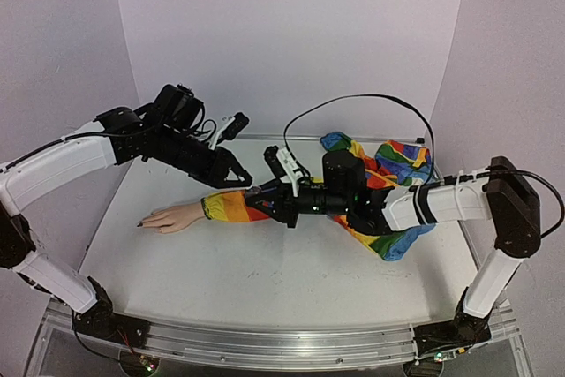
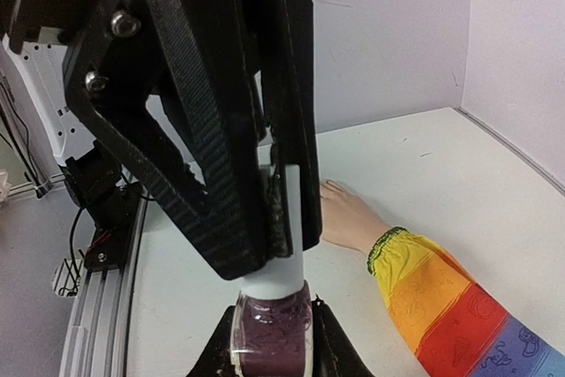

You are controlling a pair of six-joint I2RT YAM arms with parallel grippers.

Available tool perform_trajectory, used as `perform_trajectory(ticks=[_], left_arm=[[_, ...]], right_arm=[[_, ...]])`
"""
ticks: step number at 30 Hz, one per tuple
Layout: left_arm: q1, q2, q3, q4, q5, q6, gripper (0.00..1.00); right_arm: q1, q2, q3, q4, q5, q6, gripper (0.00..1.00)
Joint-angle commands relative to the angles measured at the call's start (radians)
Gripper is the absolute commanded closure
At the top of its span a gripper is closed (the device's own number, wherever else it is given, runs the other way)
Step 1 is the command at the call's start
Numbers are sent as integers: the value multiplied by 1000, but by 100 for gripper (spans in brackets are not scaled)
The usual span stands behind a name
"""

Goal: Paint the nails

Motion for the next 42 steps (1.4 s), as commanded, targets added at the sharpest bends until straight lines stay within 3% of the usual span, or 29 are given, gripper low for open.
perform_trajectory(ticks=[1,6,10,14,19,25,31,37,42], left_arm=[[-4,47,104,-179,-112,-9,100],[-4,105,140,-238,-230,-95,100],[-3,145,150,-240,-298,-187,100],[-3,187,161,-236,-326,-241,100],[-3,195,125,-205,-344,-281,100],[-2,132,23,-86,-330,-281,100],[-3,136,-9,-70,-252,-177,100],[-3,106,-50,-40,-88,24,100],[-12,85,-70,-32,211,204,100]], right_arm=[[25,12,93,86,152,-88,100],[118,69,139,198,643,-193,100],[167,158,212,327,898,-266,100],[190,241,317,382,993,-305,100],[195,271,371,395,961,-304,100],[187,206,320,396,788,-250,100],[151,115,251,364,489,-193,100],[-1,47,249,303,-100,63,100],[-74,114,381,355,-651,380,100]])
